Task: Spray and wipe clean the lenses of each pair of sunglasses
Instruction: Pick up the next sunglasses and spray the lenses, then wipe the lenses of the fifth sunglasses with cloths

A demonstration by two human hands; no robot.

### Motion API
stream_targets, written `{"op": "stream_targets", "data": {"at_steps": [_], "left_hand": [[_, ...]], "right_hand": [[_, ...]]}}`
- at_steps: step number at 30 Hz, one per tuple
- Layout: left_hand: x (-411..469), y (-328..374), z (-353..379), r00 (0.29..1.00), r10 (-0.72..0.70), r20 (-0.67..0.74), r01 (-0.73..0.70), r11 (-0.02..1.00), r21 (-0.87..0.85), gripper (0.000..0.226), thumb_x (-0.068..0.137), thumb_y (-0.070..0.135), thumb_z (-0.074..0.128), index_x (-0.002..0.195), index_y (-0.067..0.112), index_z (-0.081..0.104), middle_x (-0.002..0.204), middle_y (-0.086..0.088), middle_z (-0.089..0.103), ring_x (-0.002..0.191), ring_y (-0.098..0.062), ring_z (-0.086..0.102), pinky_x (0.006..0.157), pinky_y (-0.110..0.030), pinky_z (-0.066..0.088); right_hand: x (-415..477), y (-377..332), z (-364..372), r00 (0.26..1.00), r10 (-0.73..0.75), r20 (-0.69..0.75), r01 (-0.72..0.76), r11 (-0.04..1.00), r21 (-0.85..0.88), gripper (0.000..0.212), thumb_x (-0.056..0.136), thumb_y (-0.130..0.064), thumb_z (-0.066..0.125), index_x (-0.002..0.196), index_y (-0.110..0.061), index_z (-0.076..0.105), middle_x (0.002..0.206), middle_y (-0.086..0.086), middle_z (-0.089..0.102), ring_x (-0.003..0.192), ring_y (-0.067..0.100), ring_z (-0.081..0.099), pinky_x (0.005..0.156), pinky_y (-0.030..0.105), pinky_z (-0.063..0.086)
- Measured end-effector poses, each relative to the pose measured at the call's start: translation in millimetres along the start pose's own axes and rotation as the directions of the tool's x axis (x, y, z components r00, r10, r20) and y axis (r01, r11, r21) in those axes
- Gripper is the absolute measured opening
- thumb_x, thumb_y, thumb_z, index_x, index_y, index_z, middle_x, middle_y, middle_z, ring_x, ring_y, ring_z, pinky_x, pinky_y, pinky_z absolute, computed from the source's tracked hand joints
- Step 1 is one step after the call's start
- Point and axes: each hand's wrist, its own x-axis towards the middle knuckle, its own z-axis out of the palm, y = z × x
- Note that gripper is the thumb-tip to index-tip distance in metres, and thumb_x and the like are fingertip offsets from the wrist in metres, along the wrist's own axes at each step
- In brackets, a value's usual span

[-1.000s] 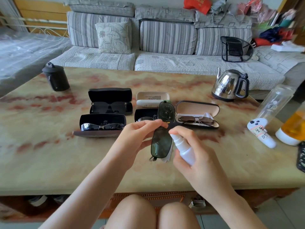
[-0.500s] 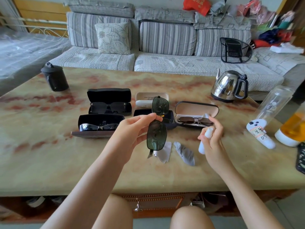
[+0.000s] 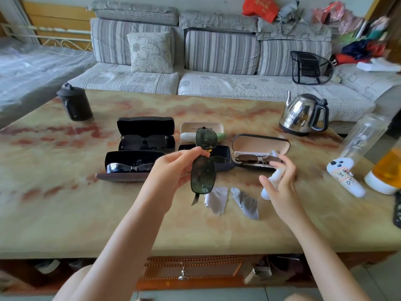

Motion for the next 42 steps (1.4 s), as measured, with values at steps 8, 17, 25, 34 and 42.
{"op": "stream_targets", "data": {"at_steps": [8, 17, 25, 34, 42], "left_hand": [[2.7, -1.6, -5.7, 0.999, -0.011, 0.042, 0.011, 1.0, 0.004, 0.023, 0.092, 0.028, 0.059, 0.094, 0.013, 0.076, 0.092, -0.002, 0.076, 0.085, -0.011, 0.07, 0.085, -0.03, 0.054], [-2.5, -7.3, -7.6, 0.999, -0.013, 0.048, 0.014, 1.0, -0.018, 0.023, 0.093, 0.027, 0.059, 0.093, 0.011, 0.075, 0.087, -0.001, 0.075, 0.082, -0.01, 0.069, 0.086, -0.03, 0.053], [-3.3, -9.1, -10.7, 0.999, 0.002, 0.038, -0.001, 0.999, -0.037, 0.021, 0.091, 0.026, 0.06, 0.089, 0.014, 0.076, 0.089, -0.002, 0.075, 0.083, -0.01, 0.069, 0.079, -0.025, 0.051], [-9.1, -20.6, -6.3, 0.998, 0.028, 0.058, -0.025, 0.999, -0.042, 0.026, 0.084, 0.032, 0.062, 0.09, 0.011, 0.076, 0.095, -0.008, 0.075, 0.09, -0.016, 0.068, 0.089, -0.028, 0.053], [-8.8, -23.5, 2.0, 0.998, -0.025, 0.051, 0.029, 0.996, -0.082, 0.026, 0.085, 0.033, 0.062, 0.097, 0.013, 0.074, 0.097, -0.008, 0.075, 0.101, -0.028, 0.069, 0.095, -0.042, 0.049]], "right_hand": [[-41.2, -53.3, 12.3, 0.966, -0.232, 0.117, 0.258, 0.915, -0.311, 0.016, 0.089, -0.02, 0.066, 0.105, -0.02, 0.062, 0.093, -0.009, 0.062, 0.083, 0.009, 0.058, 0.071, 0.02, 0.047], [-45.2, -27.7, 24.0, 0.983, 0.099, 0.155, -0.009, 0.868, -0.497, 0.02, 0.086, -0.019, 0.071, 0.101, -0.017, 0.059, 0.095, -0.013, 0.054, 0.085, 0.009, 0.054, 0.064, 0.018, 0.042], [-9.6, -57.3, 16.9, 0.955, 0.288, 0.071, -0.294, 0.882, 0.367, 0.014, 0.088, -0.003, 0.065, 0.088, -0.017, 0.068, 0.076, -0.004, 0.074, 0.067, 0.007, 0.068, 0.062, 0.02, 0.053], [-19.1, -73.5, 12.6, 0.81, 0.391, 0.438, -0.585, 0.478, 0.655, 0.015, 0.073, -0.019, 0.061, 0.073, -0.015, 0.075, 0.088, 0.01, 0.075, 0.078, 0.022, 0.071, 0.072, 0.034, 0.06], [-24.5, -86.9, 15.6, 0.82, 0.185, 0.542, -0.553, 0.502, 0.665, 0.039, 0.057, -0.036, 0.085, 0.091, -0.018, 0.078, 0.091, 0.005, 0.074, 0.079, 0.014, 0.07, 0.066, 0.022, 0.056]]}}
